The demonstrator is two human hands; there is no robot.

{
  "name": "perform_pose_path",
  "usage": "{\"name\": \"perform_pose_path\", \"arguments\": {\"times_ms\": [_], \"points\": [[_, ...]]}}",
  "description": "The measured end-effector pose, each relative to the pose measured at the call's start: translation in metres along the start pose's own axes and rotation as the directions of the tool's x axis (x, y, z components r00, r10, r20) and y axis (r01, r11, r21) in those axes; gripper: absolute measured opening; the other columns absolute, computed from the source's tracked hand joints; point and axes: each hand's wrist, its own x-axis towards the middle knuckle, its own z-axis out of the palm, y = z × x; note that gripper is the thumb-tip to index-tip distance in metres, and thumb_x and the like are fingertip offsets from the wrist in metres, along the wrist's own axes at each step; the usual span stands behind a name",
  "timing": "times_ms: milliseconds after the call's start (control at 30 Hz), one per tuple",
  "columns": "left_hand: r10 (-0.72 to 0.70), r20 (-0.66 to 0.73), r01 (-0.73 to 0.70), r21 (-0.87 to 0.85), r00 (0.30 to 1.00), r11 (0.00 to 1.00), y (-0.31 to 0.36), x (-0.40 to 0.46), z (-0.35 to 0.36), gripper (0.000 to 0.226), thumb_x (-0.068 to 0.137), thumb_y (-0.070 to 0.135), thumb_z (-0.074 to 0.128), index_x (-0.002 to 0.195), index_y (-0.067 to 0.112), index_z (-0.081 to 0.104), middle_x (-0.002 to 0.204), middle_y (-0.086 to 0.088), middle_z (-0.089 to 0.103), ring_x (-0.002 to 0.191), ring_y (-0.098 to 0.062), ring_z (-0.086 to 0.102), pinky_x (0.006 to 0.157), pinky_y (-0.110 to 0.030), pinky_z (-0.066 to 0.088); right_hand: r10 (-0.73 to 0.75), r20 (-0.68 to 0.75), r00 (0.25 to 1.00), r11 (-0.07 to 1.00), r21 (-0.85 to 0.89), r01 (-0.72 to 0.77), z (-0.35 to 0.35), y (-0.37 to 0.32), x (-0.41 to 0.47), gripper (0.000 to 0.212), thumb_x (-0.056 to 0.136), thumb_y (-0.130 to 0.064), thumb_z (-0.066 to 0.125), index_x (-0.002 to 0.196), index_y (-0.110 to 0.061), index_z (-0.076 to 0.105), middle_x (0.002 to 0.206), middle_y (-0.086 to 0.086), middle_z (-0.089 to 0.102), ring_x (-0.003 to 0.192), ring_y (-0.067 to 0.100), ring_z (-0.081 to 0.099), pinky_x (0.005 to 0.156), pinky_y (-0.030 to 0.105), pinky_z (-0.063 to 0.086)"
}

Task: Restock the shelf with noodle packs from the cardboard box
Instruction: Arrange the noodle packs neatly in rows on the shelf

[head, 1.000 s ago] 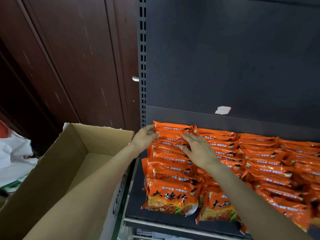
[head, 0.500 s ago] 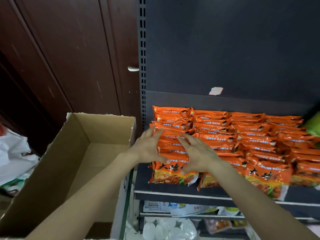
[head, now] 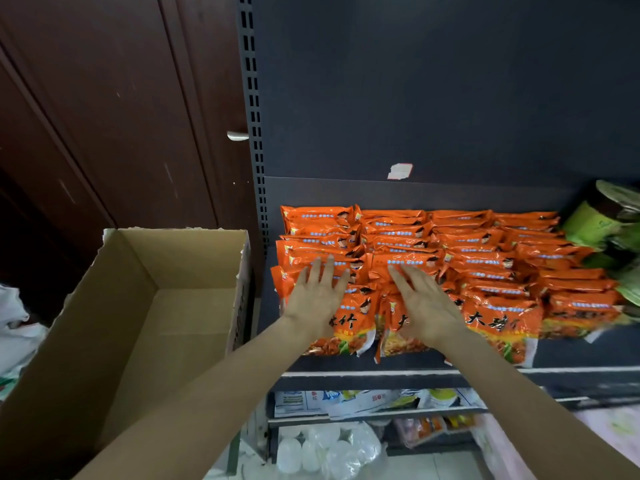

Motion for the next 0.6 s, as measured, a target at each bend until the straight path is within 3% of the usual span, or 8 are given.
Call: {"name": "perform_pose_path", "arguments": {"times_ms": [233, 367, 500, 600], "points": [[-0.034, -0.026, 0.035, 0.041, 0.999, 0.999, 0.001, 0.003, -0.001, 0.102, 0.077, 0.035, 0.075, 0.148, 0.016, 0.004, 0.156, -0.019, -0.004, 0.144, -0.040, 0.002, 0.113, -0.049, 0.023, -0.050, -0.193, 0.980, 0.998, -0.050, 0.041, 0.022, 0.004, 0.008, 0.099, 0.079, -0.042, 0.070, 0.150, -0.021, 0.004, 0.152, 0.004, 0.018, 0.140, 0.022, 0.019, 0.112, 0.039, 0.023], [-0.065, -0.022, 0.065, 0.014, 0.998, 0.998, 0.004, 0.002, -0.001, 0.102, 0.078, 0.032, 0.074, 0.149, 0.019, 0.001, 0.157, -0.016, -0.007, 0.144, -0.037, -0.002, 0.114, -0.047, 0.020, -0.132, -0.225, 0.965, 0.991, -0.059, 0.122, 0.021, 0.005, 0.019, 0.095, 0.079, -0.046, 0.068, 0.149, -0.018, 0.011, 0.151, 0.001, 0.022, 0.138, 0.019, 0.023, 0.111, 0.035, 0.025], [-0.085, -0.064, 0.080, -0.070, 0.994, 0.994, 0.009, 0.007, -0.006, 0.107, 0.074, 0.045, 0.074, 0.149, 0.025, 0.001, 0.158, -0.009, -0.002, 0.145, -0.032, -0.001, 0.116, -0.046, 0.013, -0.245, -0.120, 0.962, 0.970, -0.028, 0.243, 0.016, 0.018, 0.023, 0.102, 0.077, -0.039, 0.073, 0.150, -0.020, 0.005, 0.154, -0.001, 0.012, 0.142, 0.017, 0.015, 0.115, 0.034, 0.023], [-0.063, -0.079, 0.056, -0.082, 0.995, 0.995, 0.014, 0.014, -0.011, 0.111, 0.070, 0.051, 0.074, 0.149, 0.025, -0.001, 0.158, -0.006, -0.001, 0.146, -0.029, -0.001, 0.117, -0.045, 0.013, -0.247, -0.087, 0.965, 0.969, -0.010, 0.247, 0.011, 0.036, 0.018, 0.111, 0.073, -0.037, 0.077, 0.150, -0.025, -0.003, 0.156, -0.002, -0.003, 0.145, 0.019, 0.004, 0.116, 0.035, 0.019]]}}
